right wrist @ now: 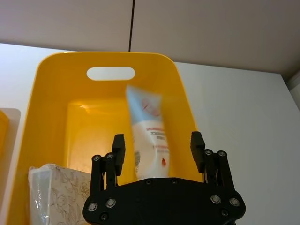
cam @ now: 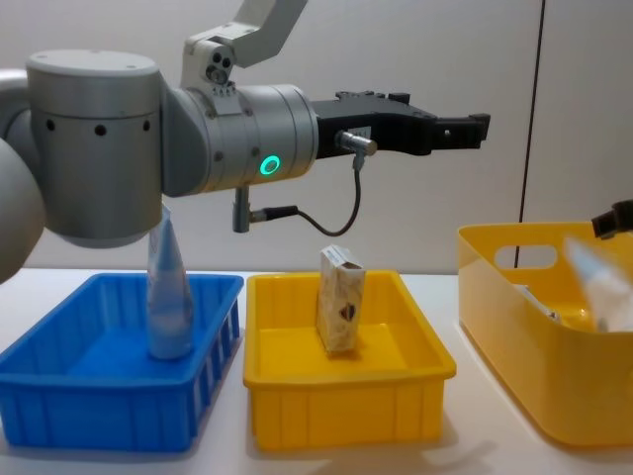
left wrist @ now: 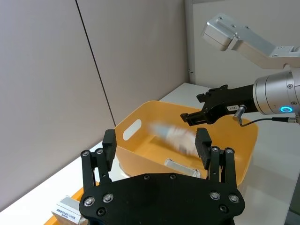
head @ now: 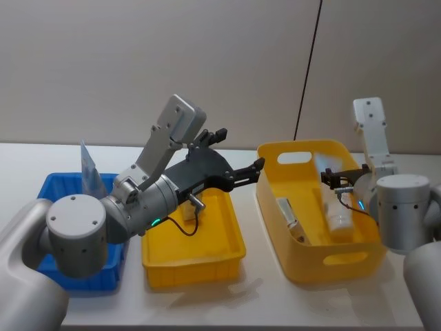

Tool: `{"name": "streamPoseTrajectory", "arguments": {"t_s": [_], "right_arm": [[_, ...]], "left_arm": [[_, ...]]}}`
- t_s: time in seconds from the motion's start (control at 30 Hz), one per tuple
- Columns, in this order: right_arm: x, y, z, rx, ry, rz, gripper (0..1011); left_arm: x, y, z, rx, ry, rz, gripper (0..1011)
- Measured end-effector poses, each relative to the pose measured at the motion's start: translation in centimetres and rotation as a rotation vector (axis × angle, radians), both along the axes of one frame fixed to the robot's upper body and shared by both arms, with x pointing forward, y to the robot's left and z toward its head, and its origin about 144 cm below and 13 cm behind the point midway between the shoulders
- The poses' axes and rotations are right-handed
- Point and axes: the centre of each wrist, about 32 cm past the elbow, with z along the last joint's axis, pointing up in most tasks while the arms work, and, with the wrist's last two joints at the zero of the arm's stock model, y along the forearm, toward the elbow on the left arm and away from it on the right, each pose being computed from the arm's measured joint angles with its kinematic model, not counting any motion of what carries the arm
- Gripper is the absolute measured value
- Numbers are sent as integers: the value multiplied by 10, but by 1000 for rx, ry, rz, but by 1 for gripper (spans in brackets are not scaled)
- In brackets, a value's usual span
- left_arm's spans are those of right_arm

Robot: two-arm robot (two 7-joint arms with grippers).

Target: Bimanual collaborative sorting of washing and personal care products

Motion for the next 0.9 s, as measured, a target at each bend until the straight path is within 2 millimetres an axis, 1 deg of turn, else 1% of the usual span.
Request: {"name": "streamPoseTrajectory", "arguments": {"t_s": [0.07,0.1,0.2,0.23,0.27,0.9], "right_arm": [[0,-1,0,-2,5,-2,861],[1,-1,1,-4,9,-4,910],[1,-2,1,-9,14,-4,953],[1,-3,1,-10,17,-1,995],[1,-3,1,-11,17,2,1004],[-3,-5,2,-20,3,48,1004]], "left_arm": [[0,0,0,0,0,0,1001],[0,0,0,0,0,0,1001],[0,0,0,0,0,0,1001],[0,0,0,0,0,0,1001],[0,0,0,0,0,0,1001],[0,0,0,0,0,0,1001]]}}
